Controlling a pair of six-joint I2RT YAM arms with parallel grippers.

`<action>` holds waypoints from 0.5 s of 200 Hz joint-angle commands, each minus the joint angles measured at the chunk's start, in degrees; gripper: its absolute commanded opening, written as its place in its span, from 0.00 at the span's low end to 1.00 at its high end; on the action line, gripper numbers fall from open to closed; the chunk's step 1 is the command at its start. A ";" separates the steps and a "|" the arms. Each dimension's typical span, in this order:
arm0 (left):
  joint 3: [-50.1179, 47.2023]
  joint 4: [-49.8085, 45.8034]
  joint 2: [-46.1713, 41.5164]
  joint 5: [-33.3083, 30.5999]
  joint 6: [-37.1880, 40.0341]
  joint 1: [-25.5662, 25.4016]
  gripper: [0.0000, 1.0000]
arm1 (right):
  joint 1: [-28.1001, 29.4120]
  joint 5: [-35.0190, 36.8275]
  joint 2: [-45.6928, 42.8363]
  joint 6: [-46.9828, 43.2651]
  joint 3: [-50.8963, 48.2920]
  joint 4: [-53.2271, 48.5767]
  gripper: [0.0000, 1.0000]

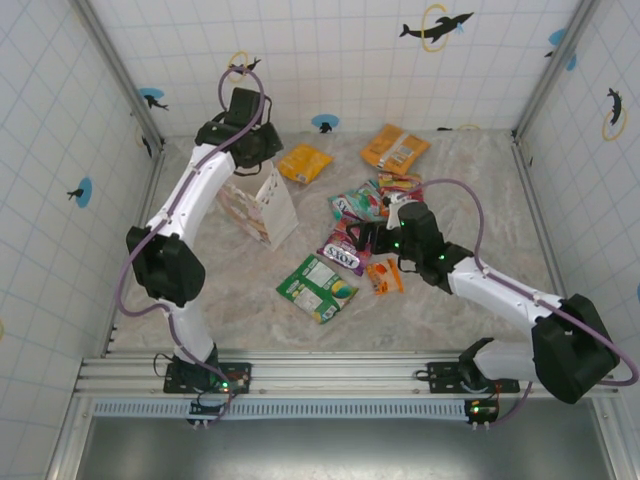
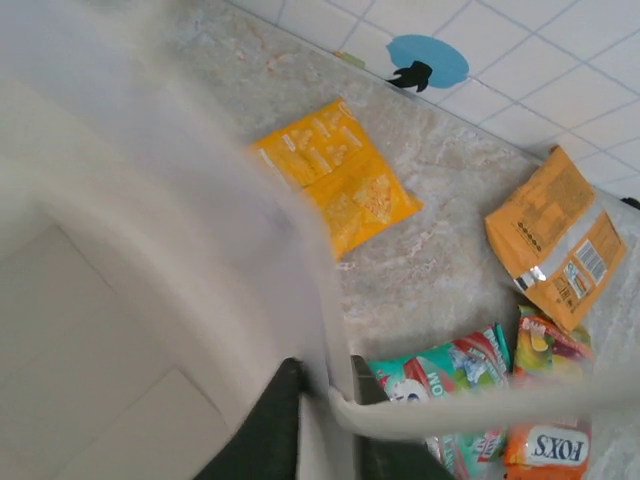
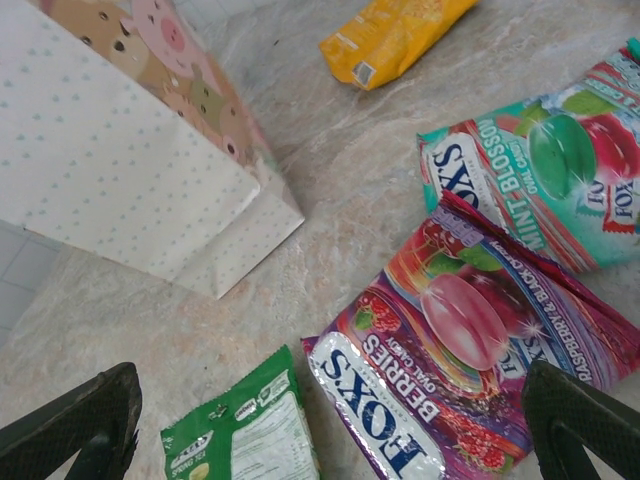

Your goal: Place the snacks into the paper bag

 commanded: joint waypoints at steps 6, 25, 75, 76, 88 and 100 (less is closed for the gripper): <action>3.22 -3.16 -1.23 1.24 5.51 0.54 0.00 | -0.62 -0.08 -1.90 0.78 -1.68 1.58 1.00; 3.18 -5.64 -3.38 2.58 11.30 0.58 0.00 | -0.96 0.04 -2.74 0.91 -2.31 1.64 1.00; -1.64 -12.48 -10.06 8.74 29.83 0.49 0.00 | -1.07 -0.09 -3.50 2.70 -4.01 3.77 1.00; -1.81 -12.61 -10.17 8.66 30.13 0.50 0.00 | -1.12 -0.07 -3.49 2.77 -4.04 3.80 1.00; -3.43 -13.83 -11.88 8.51 33.67 0.51 0.00 | -1.07 -0.13 -3.34 3.57 -4.06 4.00 1.00; -5.01 -15.05 -13.41 8.36 36.61 0.44 0.00 | -0.98 -0.22 -3.23 4.14 -4.11 4.09 1.00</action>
